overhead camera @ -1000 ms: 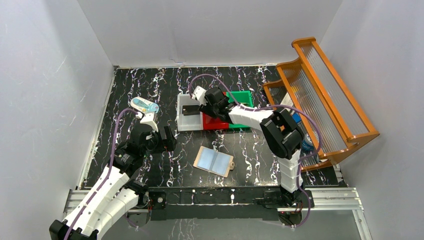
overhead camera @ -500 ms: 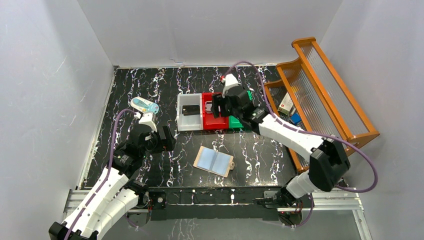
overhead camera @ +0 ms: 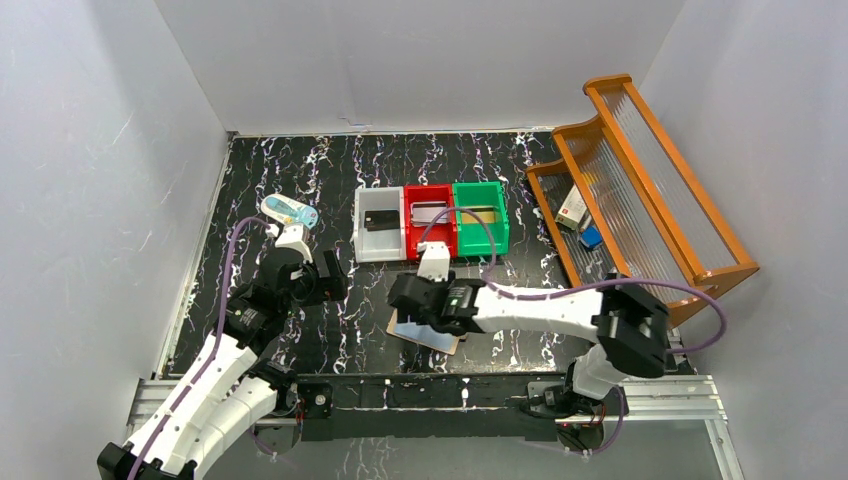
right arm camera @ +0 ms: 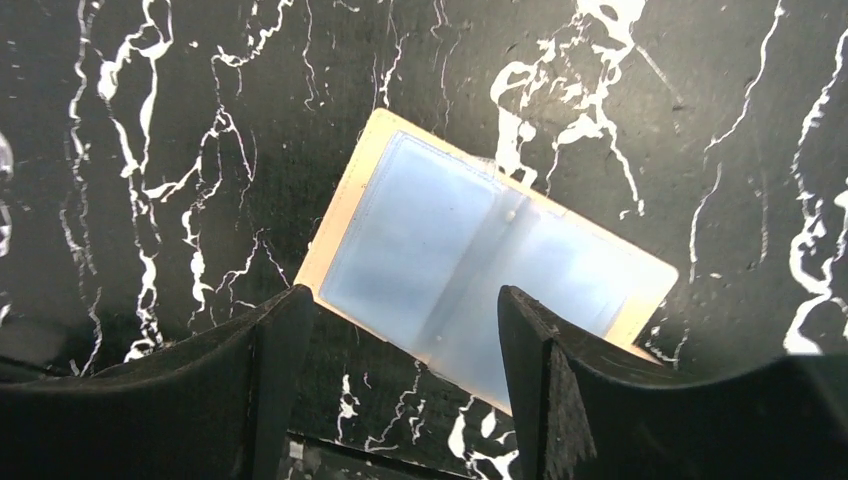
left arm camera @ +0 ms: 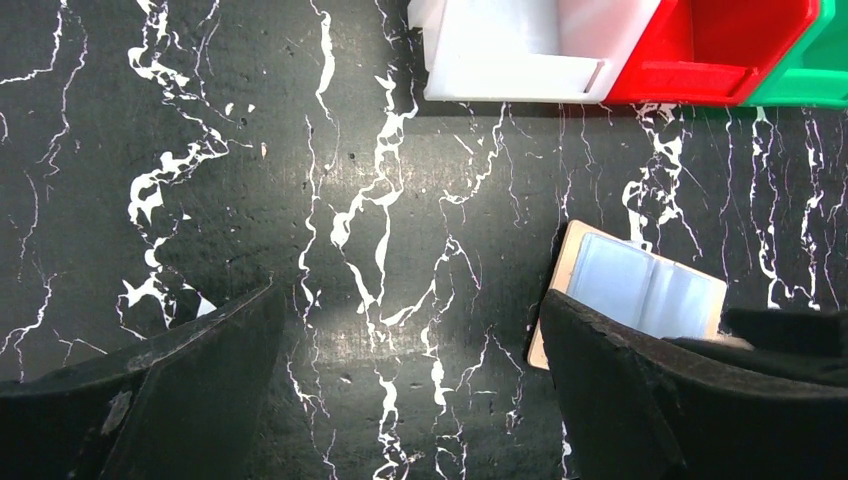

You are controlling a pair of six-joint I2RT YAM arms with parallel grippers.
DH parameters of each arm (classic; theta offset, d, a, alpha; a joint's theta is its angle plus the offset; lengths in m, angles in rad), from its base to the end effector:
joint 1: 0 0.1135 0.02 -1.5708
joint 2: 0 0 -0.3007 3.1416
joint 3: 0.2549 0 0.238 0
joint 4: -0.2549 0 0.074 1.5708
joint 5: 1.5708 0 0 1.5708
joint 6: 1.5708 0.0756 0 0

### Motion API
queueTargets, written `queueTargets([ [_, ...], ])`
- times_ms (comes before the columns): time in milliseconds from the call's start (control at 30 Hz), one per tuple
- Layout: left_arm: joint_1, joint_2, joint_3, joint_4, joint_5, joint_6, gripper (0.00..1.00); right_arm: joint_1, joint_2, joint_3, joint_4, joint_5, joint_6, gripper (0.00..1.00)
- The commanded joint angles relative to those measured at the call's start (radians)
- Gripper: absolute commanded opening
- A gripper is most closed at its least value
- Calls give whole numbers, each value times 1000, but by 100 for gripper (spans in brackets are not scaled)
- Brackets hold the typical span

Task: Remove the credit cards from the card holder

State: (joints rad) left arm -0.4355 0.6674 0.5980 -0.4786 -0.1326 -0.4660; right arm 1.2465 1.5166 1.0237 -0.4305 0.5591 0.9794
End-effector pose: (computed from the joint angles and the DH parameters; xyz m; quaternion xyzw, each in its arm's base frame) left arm 0.1356 -0.0521 0.2659 -0.0457 0.8695 -0.1607 0.4647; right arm 0.1394 0.2889 0.2475 -0.0343 0.9148 0.1586 0.3698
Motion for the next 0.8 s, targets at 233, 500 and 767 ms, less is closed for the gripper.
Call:
queueTargets([
  [233,6,-14,47,-40,-100,-26,98,93,218,195,-216,214,290,82],
  [500,6,-32,47,-47,-117,-31,98,80,218,171,-103,168,240,81],
  [767,6,-40,43,-47,-116,-32,98,63,284,172,-121,144,275,78],
])
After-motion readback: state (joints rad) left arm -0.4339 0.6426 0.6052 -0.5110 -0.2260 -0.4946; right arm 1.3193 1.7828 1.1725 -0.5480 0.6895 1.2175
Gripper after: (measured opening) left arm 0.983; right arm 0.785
